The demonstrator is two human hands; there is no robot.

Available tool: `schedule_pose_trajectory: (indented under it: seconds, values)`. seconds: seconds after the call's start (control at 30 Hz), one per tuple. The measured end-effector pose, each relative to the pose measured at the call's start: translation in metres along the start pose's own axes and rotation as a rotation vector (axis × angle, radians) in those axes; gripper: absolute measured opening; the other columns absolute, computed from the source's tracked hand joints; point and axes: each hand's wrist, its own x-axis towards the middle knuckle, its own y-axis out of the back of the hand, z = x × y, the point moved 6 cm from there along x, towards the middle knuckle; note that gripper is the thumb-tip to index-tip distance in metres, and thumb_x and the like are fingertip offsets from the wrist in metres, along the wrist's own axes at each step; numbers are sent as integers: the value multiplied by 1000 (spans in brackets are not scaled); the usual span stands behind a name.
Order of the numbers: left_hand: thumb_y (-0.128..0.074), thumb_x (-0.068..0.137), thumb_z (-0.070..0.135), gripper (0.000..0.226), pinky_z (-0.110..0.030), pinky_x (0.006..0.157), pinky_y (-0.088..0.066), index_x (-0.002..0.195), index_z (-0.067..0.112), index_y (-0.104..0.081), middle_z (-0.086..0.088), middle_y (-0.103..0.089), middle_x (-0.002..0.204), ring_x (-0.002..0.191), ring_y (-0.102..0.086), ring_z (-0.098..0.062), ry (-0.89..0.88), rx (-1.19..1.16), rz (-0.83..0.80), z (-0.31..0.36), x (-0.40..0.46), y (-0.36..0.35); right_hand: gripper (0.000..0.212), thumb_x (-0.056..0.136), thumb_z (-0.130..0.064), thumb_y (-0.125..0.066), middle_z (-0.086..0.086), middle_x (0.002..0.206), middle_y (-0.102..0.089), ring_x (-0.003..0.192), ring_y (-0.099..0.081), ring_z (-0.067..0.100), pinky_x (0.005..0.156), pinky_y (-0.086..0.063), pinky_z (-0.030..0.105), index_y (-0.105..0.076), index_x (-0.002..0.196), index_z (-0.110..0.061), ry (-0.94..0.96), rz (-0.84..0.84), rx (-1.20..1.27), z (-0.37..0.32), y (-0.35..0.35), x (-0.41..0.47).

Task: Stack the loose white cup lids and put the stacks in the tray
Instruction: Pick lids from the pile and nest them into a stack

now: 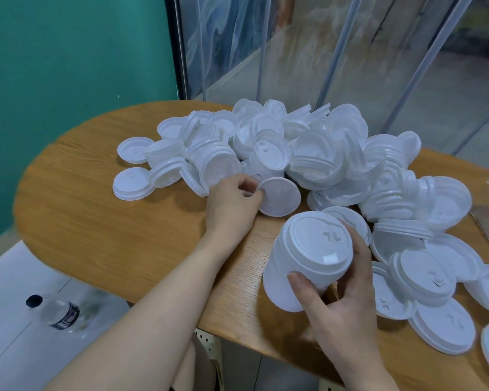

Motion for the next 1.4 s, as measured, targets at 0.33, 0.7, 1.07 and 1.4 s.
schedule_pose_trajectory:
  seconds: [0.33, 0.7, 1.07, 1.4]
  values:
    - [-79, 89, 18, 10, -27, 67, -51, 89, 22, -71, 10, -69, 79, 72, -64, -15, -270, -206, 180, 42, -53, 53, 87, 60, -55, -80, -32, 136, -54, 129, -52, -3, 96, -48, 25, -42, 138, -55, -5, -8, -14, 1, 0, 0]
    - [-77, 91, 20, 23, -34, 88, -54, 109, 6, -76, 0, -75, 108, 103, -69, -14, -786, -156, -53, 81, -104, 47, 79, 62, -55, -82, -26, 127, -62, 119, -62, 4, 88, -52, 15, -45, 131, -63, -11, -22, 18, -3, 0, -1]
    - [-70, 98, 25, 28, -42, 91, -55, 111, 1, -76, -11, -72, 119, 115, -68, -25, -993, 52, -147, 84, -112, 44, 80, 70, -57, -81, -23, 131, -62, 124, -62, 10, 94, -54, 22, -46, 140, -42, 4, -15, 33, -7, -1, 0]
    - [-59, 104, 22, 27, -46, 95, -53, 115, 2, -75, -9, -70, 128, 124, -64, -25, -990, 77, -198, 80, -117, 41, 82, 69, -52, -83, -28, 134, -59, 128, -58, 3, 100, -52, 25, -43, 141, -47, 23, -23, 39, -7, -2, 0]
